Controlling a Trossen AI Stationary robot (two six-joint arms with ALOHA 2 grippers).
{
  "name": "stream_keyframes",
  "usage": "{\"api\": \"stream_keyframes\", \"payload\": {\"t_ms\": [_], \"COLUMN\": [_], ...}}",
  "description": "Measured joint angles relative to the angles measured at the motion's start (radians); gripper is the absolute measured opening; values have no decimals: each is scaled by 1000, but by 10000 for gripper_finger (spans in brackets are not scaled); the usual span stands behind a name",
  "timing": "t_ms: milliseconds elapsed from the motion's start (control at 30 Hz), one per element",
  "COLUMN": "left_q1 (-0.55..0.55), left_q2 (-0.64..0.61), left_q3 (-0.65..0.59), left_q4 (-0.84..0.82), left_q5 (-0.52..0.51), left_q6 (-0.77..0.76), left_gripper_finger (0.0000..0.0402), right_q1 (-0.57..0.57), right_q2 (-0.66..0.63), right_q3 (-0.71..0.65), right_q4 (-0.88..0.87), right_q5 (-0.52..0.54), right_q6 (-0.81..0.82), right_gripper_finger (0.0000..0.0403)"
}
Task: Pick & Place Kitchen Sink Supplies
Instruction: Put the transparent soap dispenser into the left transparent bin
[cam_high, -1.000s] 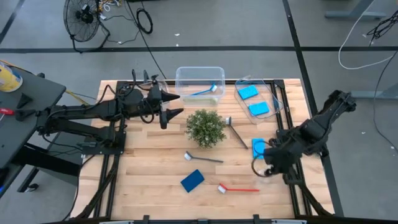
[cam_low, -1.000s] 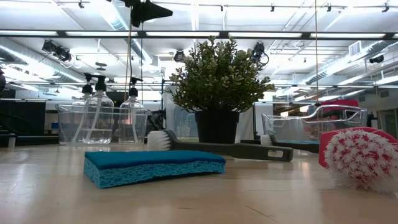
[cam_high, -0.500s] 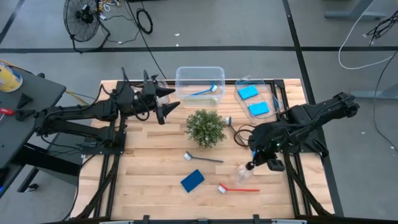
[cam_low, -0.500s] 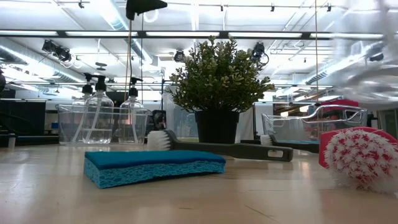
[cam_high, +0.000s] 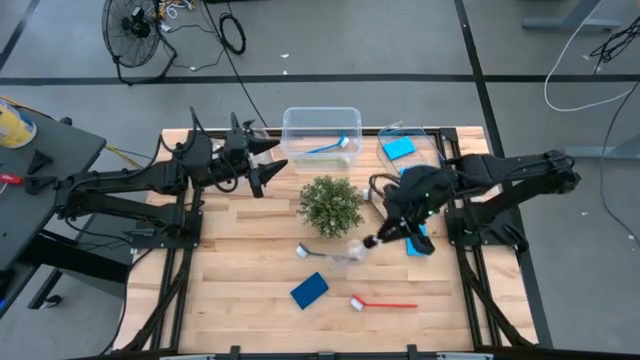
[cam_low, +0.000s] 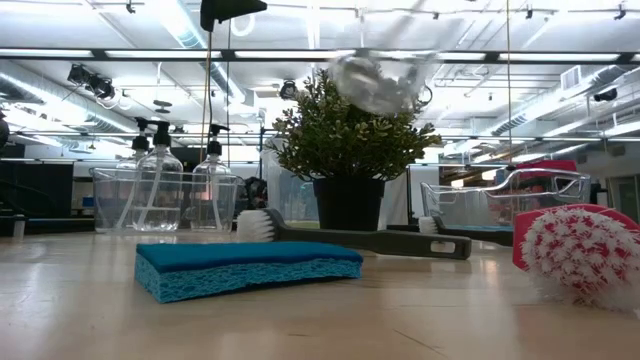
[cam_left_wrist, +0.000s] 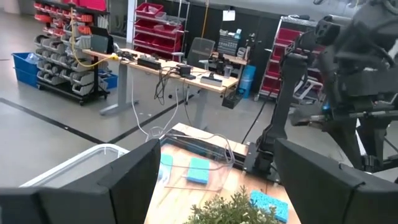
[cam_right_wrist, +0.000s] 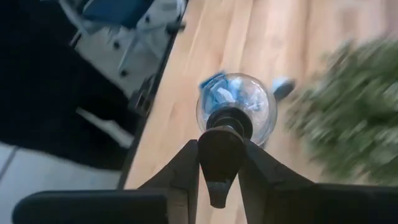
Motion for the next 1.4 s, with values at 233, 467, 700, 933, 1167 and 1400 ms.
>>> {"api": "stream_keyframes", "payload": {"t_ms": [233, 467, 700, 933, 1167, 1400], "left_q1": [0, 0, 0, 0, 0, -2], "left_q2": [0, 0, 1, 1, 1, 9], "left_q3": [0, 41, 109, 121, 121, 148], "left_q4": [0, -4, -36, -47, -53, -79], "left_q5": [-2, -31, -81, -88, -90, -53], "left_q6": [-2, 24, 97, 105, 106, 118], "left_gripper_finger": [314, 314, 314, 314, 314, 314], "right_q1": [-99, -184, -261, -293, -293, -298], "right_q2": [0, 0, 1, 2, 2, 6], "right_q3": [0, 0, 0, 1, 1, 1], "right_q4": [162, 300, 399, 443, 453, 470], "right_q5": [9, 57, 124, 130, 113, 113], "right_q6": [-67, -120, -169, -193, -211, -215], "right_gripper_finger": [77, 77, 77, 77, 77, 77]}}
